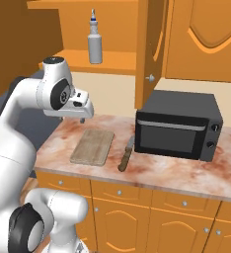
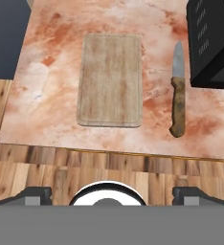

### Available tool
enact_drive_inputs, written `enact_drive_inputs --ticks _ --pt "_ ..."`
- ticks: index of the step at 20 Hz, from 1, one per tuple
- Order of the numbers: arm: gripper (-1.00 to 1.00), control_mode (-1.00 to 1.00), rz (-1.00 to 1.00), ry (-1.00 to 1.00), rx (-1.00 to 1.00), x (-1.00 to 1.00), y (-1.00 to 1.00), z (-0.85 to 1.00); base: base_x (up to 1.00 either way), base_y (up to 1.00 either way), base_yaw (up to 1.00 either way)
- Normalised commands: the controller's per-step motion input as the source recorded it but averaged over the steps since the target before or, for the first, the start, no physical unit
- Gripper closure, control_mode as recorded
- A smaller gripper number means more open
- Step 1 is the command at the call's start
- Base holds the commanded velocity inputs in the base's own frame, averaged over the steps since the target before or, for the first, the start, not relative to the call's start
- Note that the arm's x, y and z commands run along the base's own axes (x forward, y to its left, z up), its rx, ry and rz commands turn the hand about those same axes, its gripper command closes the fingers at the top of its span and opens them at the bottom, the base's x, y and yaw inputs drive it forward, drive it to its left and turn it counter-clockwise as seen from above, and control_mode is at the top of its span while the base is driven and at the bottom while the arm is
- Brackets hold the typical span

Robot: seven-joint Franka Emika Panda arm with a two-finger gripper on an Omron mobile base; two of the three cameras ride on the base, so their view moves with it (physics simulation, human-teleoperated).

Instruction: Move the cutting board and knife to the sink. Then move spray from the cabinet to the counter.

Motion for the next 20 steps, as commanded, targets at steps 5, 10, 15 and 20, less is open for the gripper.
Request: enact_drive_inputs --ticks 5,10,15,20 --pt "-1.00 -1.00 0.00 0.00 0.00 0.00 0.00 0.00 0.00 0.00 0.00" --pt "-1.00 -1.00 0.00 0.00 0.00 0.00 0.00 -0.03 0.00 0.00 0.00" --pt "-1.00 -1.00 0.00 -0.03 0.00 0.17 0.00 -0.21 0.00 0.00 0.00" --pt "-1.00 -1.00 0.02 -0.01 -0.03 0.32 0.01 -0.25 0.00 0.00 0.00"
